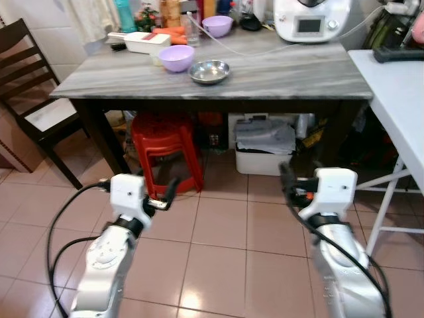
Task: Setting the table
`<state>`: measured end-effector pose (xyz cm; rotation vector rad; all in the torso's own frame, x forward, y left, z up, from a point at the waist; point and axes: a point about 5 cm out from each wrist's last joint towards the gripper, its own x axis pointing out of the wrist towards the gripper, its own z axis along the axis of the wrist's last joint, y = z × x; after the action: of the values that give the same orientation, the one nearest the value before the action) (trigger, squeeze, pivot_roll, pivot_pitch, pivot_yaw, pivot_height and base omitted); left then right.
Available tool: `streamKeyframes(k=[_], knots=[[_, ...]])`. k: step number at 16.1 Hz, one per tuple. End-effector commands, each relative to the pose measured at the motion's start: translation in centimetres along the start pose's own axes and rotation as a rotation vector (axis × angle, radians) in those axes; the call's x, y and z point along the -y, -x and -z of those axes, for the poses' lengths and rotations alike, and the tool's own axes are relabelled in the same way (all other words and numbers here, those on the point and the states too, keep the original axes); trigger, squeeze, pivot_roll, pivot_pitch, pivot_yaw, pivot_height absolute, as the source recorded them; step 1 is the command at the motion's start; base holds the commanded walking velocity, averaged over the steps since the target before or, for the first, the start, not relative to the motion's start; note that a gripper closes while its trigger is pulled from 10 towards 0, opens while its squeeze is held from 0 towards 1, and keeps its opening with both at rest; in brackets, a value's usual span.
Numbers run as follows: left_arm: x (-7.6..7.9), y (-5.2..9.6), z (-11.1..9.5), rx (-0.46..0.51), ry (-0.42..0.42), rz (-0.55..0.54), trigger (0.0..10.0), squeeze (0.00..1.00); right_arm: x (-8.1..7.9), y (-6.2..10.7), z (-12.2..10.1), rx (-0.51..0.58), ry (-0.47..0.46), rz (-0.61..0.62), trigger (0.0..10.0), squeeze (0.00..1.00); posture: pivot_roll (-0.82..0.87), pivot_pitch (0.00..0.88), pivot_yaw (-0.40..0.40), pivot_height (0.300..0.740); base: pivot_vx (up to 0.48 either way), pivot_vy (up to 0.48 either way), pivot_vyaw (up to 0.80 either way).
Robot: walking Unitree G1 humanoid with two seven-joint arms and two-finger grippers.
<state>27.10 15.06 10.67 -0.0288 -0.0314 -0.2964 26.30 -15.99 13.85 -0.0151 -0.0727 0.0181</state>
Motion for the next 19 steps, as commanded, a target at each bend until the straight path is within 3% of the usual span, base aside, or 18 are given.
streamKeyframes(k=[1, 5, 10, 19], knots=[[-0.75, 0.23, -0.02, -0.005, -0.02, -0.015, 10.0, 0.0, -0.49, -0.11, -0.27, 0.01, -0.018, -0.007, 10.0, 0.0, -0.11, 0.055, 0.077, 0.74, 0.0, -0.322, 0.0], [-0.73, 0.23, -0.02, -0.005, -0.014, -0.012, 10.0, 0.0, -0.31, -0.09, -0.21, 0.005, -0.018, 0.007, 10.0, 0.0, -0.11, 0.061, 0.079, 0.74, 0.0, -0.352, 0.0], [-0.58, 0.16, -0.05, -0.003, -0.007, -0.007, 10.0, 0.0, -0.32, -0.11, -0.25, 0.007, -0.021, 0.011, 10.0, 0.0, -0.11, 0.065, 0.081, 0.74, 0.0, -0.382, -0.59], [-0.4, 0.06, -0.08, 0.0, -0.006, 0.004, 10.0, 0.0, -0.38, -0.16, -0.39, 0.012, -0.018, 0.012, 10.0, 0.0, -0.11, 0.068, 0.082, 0.74, 0.0, -0.47, 0.0]])
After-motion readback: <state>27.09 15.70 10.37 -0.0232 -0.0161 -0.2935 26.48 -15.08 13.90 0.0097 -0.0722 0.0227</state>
